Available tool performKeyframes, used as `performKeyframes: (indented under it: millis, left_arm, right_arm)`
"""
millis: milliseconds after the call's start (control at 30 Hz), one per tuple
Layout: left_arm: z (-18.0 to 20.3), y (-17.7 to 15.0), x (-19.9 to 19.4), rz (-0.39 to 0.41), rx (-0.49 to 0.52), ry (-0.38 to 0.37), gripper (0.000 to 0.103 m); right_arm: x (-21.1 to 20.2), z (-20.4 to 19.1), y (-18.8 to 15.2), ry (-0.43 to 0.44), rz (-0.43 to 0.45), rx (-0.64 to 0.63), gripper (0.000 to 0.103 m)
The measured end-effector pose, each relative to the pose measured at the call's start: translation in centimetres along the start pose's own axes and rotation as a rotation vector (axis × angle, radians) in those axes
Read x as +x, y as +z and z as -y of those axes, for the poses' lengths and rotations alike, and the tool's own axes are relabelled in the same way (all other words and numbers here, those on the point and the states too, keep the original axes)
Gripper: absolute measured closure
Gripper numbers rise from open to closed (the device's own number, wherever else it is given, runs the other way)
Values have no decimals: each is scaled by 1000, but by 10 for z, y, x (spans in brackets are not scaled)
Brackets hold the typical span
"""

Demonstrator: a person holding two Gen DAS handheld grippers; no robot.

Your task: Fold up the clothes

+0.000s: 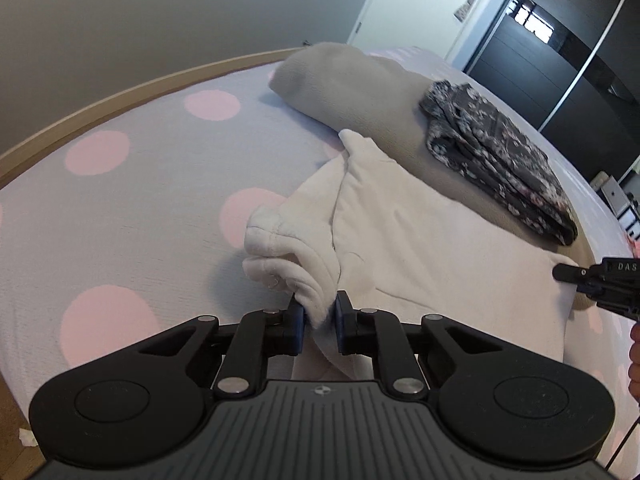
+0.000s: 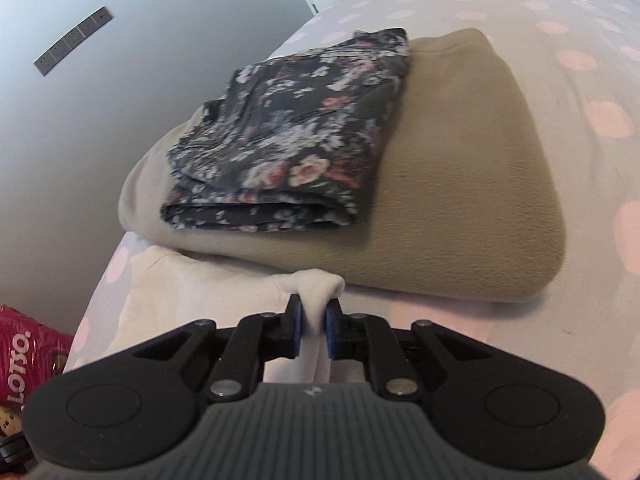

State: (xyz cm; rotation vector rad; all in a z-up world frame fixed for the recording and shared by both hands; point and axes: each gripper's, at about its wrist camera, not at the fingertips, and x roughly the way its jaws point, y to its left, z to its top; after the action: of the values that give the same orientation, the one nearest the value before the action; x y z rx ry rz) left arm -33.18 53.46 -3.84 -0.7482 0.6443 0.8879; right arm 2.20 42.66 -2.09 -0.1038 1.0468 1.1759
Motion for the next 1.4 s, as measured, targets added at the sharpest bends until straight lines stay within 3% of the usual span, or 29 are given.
performKeyframes:
  millis: [233, 367, 500, 667, 733, 900, 967, 1067, 1133, 1233, 1400]
  left_arm:
    - [-5, -3, 11, -79, -10, 45, 87]
    - [-12, 0, 4, -71, -60, 60, 74]
    - [-21, 2, -2, -78, -142, 50, 74]
    - [-16, -4, -4, -91, -149, 16, 73]
    - [-14, -7, -5, -96, -151, 2, 68]
    - [-8, -13, -3, -113, -130, -19, 68]
    - [-6, -14, -1, -113, -108, -15, 75]
    - [-3, -14, 0, -107, -86, -3, 92]
    - [1, -13, -3, -87, -48, 27, 98]
    - [9, -13, -4, -81, 20, 81, 100]
    - [25, -22, 9, -106, 169, 180, 100]
  right_arm:
    - [23, 12, -13, -42, -61, 32, 88]
    - [13, 20, -20, -44, -70, 51, 60]
    - [-5, 26, -42, 54, -131, 108, 50]
    - [-20, 23, -83, 143, -181, 194, 41]
    - [-23, 21, -99, 159, -193, 225, 40]
    - [-30, 16, -131, 211, -204, 312, 40]
    - [-30, 16, -142, 245, -232, 352, 43]
    - [-32, 16, -153, 223, -205, 367, 80]
    - [-35, 17, -156, 227, -180, 369, 84]
    - [-48, 10, -153, 189, -122, 285, 87]
    - [-44, -12, -158, 57, -118, 90, 88]
